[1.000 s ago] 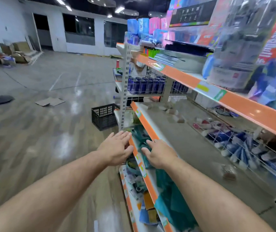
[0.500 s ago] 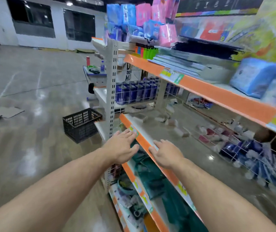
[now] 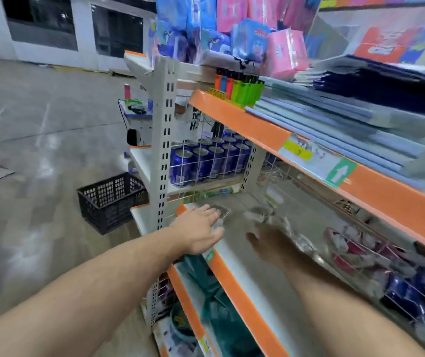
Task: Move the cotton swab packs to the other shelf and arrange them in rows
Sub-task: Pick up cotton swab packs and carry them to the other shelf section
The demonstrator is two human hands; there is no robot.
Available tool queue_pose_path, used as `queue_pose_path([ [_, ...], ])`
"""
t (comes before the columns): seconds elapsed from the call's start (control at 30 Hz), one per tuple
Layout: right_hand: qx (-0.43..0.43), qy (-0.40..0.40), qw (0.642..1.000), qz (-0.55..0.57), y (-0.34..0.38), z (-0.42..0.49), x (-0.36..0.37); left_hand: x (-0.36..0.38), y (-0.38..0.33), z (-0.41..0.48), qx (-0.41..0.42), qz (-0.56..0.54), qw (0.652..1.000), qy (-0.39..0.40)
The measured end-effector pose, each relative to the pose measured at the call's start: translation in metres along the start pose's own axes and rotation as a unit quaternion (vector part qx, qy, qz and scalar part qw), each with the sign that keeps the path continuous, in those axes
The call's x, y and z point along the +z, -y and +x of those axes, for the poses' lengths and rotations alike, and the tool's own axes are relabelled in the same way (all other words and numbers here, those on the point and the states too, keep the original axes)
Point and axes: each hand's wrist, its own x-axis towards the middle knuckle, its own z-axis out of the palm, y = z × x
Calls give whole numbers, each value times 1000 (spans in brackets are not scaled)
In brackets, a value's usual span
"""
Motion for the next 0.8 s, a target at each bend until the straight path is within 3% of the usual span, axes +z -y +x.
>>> queue_pose_path([
  [0.2,49,38,996,-57,-25,75,34,9,14,57,21,9,999,27],
  [0.37,58,14,998,25,-11,78,10,18,25,103,21,7,997,77],
  [0.5,56,51,996,39,-19,106,8,27,35,140,44,9,994,99],
  [0.73,215,15,974,69,-33,143,2,38,51,178,91,57,988,115],
  [0.8,223,1,973,65,-36,151,7,37,53,184,100,47,987,115],
])
